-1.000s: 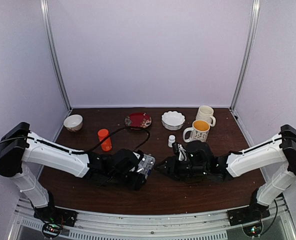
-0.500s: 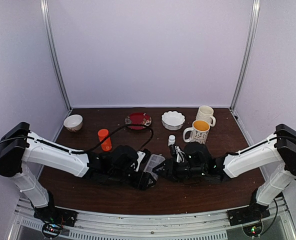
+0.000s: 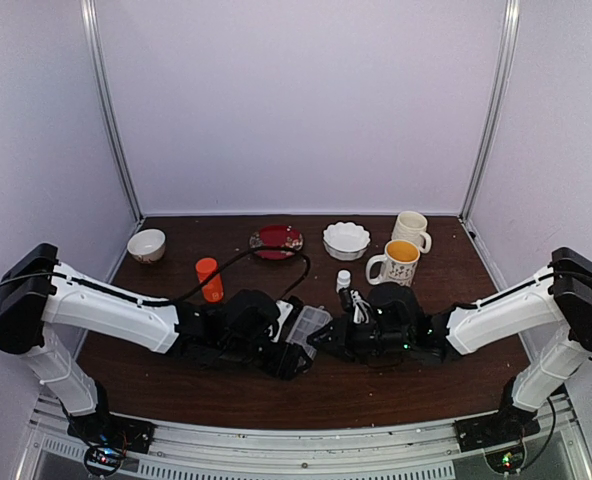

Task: Sort the pills into containers
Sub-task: Open the lid of the pill container.

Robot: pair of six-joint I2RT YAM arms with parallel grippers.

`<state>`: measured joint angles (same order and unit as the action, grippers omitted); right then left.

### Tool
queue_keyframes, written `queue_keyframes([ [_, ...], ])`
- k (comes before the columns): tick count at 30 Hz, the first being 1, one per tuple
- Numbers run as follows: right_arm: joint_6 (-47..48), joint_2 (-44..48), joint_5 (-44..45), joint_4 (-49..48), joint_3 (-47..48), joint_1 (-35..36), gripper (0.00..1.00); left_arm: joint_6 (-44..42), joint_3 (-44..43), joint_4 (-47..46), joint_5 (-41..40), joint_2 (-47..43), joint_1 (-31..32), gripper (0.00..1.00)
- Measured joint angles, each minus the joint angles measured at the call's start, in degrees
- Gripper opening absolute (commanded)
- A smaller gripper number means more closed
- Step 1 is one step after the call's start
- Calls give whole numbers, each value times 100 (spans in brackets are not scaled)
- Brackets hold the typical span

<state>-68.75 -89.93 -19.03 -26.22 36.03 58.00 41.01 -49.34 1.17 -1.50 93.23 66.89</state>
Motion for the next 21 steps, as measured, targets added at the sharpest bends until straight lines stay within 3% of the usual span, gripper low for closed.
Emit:
queue_keyframes([
  [18, -44, -461, 68, -269, 385, -22, 14, -474, -887, 1705, -2557, 223, 680, 44],
  [20, -61, -492, 90, -269, 391, -24, 17, -516, -1014, 1867, -2857, 365, 769, 44],
  [21, -70, -503, 107, -267, 391, -22, 25, -535, -1073, 1923, -2988, 433, 809, 44],
])
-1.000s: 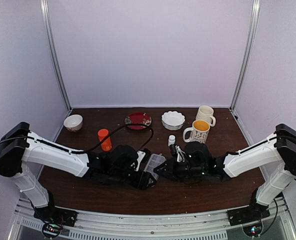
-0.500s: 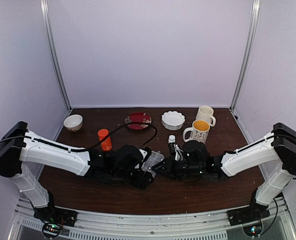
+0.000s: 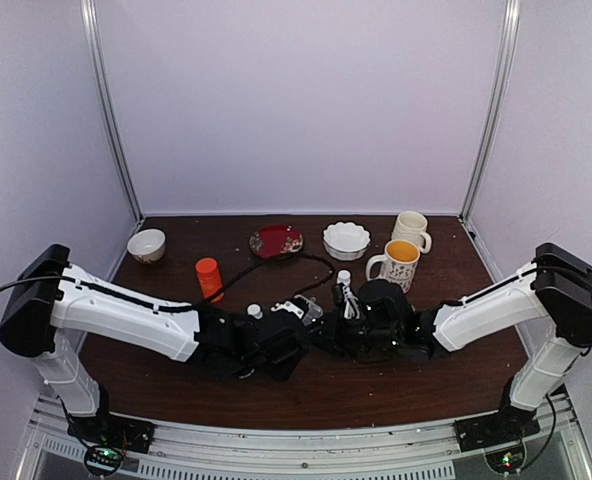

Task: Sort the pills into containers
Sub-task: Open the lid of the pill container.

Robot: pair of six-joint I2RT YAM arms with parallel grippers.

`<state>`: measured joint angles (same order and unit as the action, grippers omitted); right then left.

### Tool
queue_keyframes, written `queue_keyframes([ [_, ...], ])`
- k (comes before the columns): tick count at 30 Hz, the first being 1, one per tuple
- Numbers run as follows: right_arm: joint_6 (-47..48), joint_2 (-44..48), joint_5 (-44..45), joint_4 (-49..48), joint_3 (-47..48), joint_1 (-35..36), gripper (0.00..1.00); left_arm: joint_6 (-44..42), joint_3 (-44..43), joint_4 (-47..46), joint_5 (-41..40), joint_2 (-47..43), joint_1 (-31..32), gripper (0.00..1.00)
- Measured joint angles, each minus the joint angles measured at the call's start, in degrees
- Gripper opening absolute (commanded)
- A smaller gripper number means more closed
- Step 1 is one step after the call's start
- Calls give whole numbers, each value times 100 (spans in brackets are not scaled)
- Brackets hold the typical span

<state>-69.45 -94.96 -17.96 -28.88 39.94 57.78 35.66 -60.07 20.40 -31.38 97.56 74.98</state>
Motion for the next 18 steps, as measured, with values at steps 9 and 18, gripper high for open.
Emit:
queue_keyframes([
  [9, -278, 33, 85, 186, -37, 4, 46, -125, -144, 160, -459, 199, 92, 47],
  [18, -251, 306, 166, 282, -400, 4, 49, 157, 146, -262, 922, 122, -494, 49],
])
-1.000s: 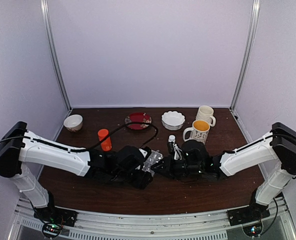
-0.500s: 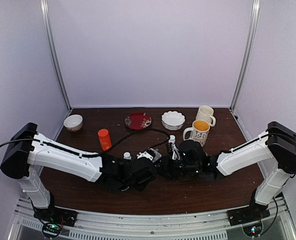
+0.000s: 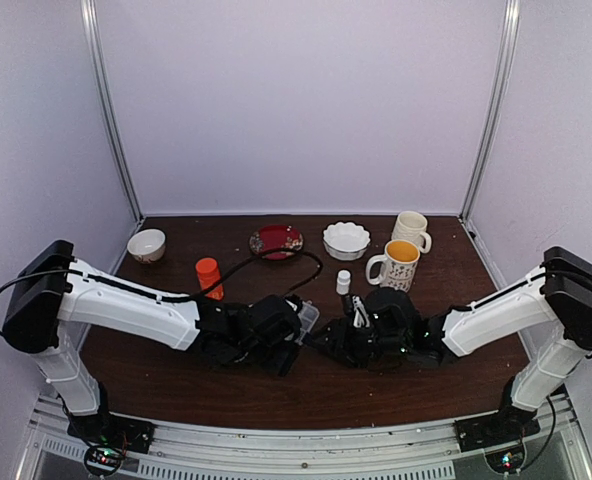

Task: Sort the pills into containers
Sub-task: Open the lid of the pill container.

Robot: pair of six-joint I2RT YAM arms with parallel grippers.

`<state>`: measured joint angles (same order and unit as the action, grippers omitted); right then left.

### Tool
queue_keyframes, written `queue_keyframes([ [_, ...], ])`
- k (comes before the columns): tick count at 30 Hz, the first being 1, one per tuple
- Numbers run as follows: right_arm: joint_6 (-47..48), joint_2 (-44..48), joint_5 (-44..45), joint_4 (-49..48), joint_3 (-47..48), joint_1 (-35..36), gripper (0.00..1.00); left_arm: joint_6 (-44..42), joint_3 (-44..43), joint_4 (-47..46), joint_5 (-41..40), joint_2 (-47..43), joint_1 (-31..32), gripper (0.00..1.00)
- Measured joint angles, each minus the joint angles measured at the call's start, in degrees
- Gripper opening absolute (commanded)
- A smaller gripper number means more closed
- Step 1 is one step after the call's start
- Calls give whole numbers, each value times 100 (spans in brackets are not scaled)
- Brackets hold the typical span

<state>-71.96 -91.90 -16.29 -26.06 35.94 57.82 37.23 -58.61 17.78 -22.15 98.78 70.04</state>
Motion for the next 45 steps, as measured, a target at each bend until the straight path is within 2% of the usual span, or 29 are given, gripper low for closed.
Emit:
queue_keyframes([
  [1, 0, 0, -4, -2, -13, 0, 55, 15, 2, -11, 98, 0, -33, 49],
  [2, 2, 0, -7, -13, -22, 0, 66, 35, 2, -42, 258, 0, -59, 49],
  [3, 15, -2, -24, -28, -22, 0, 71, 50, 4, -87, 400, 0, -68, 49],
  [6, 26, -9, -68, -142, -26, 0, 76, 96, 13, -201, 793, 0, -68, 49],
  [8, 66, -11, -87, -258, -37, 0, 74, 127, 15, -262, 977, 2, -68, 49],
  [12, 90, -15, -140, -509, -94, 0, 63, 195, 39, -398, 1261, 2, -74, 49],
  [16, 55, -15, -177, -625, -208, 0, 47, 271, 55, -448, 1338, 17, -74, 49],
  [18, 24, -13, -177, -640, -269, -7, 43, 293, 55, -442, 1331, 24, -72, 49],
  [36, -48, 175, -195, -715, -409, -7, 39, 337, 48, -98, 1091, 356, -96, 50],
  [45, -48, 173, -190, -588, -409, -7, 45, 339, 46, -120, 1228, 356, -96, 51],
])
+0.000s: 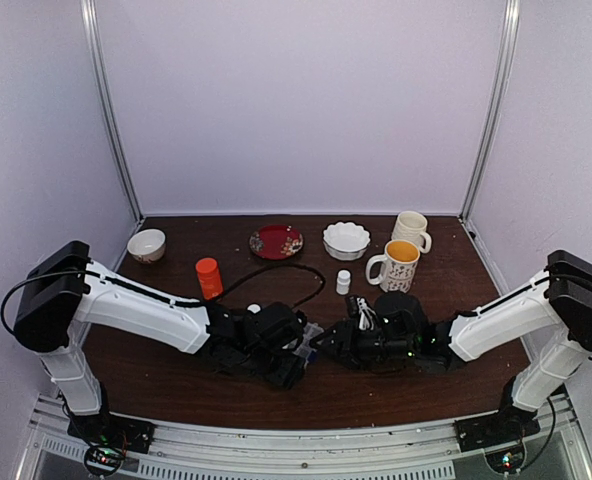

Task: Sort the pills into containers
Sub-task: Open the lid of the pill container.

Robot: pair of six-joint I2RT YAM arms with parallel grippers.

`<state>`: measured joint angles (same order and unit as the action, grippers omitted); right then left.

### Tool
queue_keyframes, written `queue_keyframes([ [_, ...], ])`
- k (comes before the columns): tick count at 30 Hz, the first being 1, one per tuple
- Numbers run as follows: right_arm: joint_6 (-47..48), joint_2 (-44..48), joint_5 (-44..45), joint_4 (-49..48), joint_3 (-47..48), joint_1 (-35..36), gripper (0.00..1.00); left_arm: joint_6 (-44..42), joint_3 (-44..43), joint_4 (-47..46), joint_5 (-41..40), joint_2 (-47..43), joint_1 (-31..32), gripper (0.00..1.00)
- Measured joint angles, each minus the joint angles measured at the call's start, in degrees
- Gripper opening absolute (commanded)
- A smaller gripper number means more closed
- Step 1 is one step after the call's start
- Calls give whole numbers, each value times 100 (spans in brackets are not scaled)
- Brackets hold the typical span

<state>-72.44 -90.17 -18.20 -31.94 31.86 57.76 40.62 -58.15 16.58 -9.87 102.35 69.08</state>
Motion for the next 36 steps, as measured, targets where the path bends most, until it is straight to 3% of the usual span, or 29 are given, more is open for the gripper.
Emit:
queue_keyframes([
  [5, 13, -63, -2, -2, 0, 0, 47, 2, 2, -70, 149, 0, 0, 51],
  [11, 24, -186, -4, 0, 0, 0, 61, 13, 57, -280, 308, -4, 0, 51],
  [22, 48, -286, -94, 0, 0, 0, 67, 26, 74, -350, 393, -24, -2, 51],
  [28, 57, -308, -96, 72, 0, 2, 74, 26, 74, -363, 393, -50, -2, 51],
  [32, 66, -354, -94, 94, 0, 2, 71, 26, 74, -361, 389, -74, -2, 51],
  [36, 57, -391, -107, 31, 0, 2, 54, 26, 74, -363, 389, -109, -2, 51],
])
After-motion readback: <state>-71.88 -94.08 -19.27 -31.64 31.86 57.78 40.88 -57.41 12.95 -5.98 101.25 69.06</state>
